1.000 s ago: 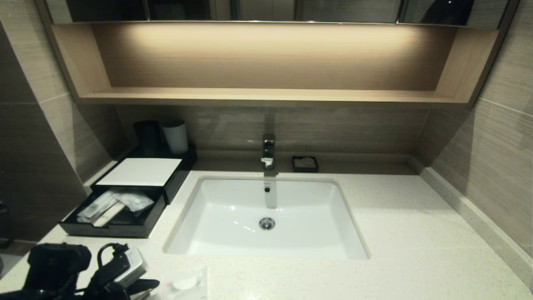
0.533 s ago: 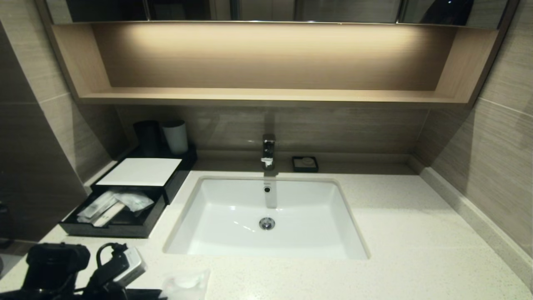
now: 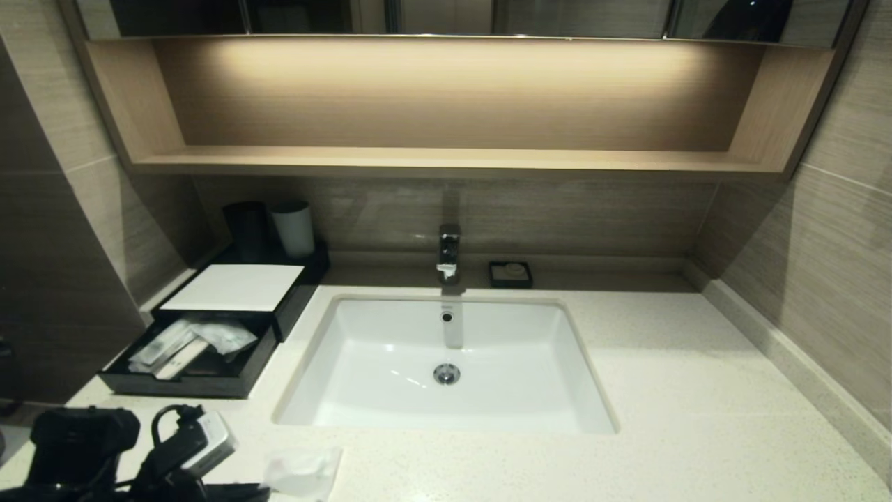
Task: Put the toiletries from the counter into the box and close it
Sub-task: Pick up the bathroom toiletry, then place the bathroom toiletry into the drawer
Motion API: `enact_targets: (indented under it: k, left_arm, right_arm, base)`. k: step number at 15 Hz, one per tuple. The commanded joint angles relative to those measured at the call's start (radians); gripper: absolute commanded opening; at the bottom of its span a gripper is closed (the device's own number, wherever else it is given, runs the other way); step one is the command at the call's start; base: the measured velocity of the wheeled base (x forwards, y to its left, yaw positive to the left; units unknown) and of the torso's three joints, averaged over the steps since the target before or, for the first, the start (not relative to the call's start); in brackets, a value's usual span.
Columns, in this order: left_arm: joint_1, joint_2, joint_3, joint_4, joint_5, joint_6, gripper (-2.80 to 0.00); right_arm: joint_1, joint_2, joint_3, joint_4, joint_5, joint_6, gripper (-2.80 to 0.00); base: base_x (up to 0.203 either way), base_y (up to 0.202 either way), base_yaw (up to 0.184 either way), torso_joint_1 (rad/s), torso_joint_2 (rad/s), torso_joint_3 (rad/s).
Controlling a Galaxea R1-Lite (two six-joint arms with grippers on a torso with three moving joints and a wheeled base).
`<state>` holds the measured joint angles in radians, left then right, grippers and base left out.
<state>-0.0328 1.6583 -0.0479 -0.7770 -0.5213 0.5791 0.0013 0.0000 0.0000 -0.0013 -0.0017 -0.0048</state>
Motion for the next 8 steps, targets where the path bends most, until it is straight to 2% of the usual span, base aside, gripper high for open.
enact_targets:
  k: [1,5,8]
  left_arm:
    - [0.035,-0.009,-0.003,-0.044,-0.007,-0.001,-2.8]
    - [0.079,-0.022,-0.008,-0.171,-0.008,-0.032,-2.8]
    - [0.079,-0.069,-0.059,-0.175,-0.001,-0.132,-2.8]
  right_arm:
    - [0.0,0.0,0.002,0.0,0.0,0.0,-2.8]
    - [0.0,0.0,0.002,0.0,0.0,0.0,-2.8]
    - [0.0,0.0,0.002,0.0,0.0,0.0,-2.8]
  base:
    - [0.0,0.0,0.0,0.0,0.0,0.0]
    - [0.0,0.0,0.0,0.0,0.0,0.0]
    - [0.0,0.0,0.0,0.0,0.0,0.0]
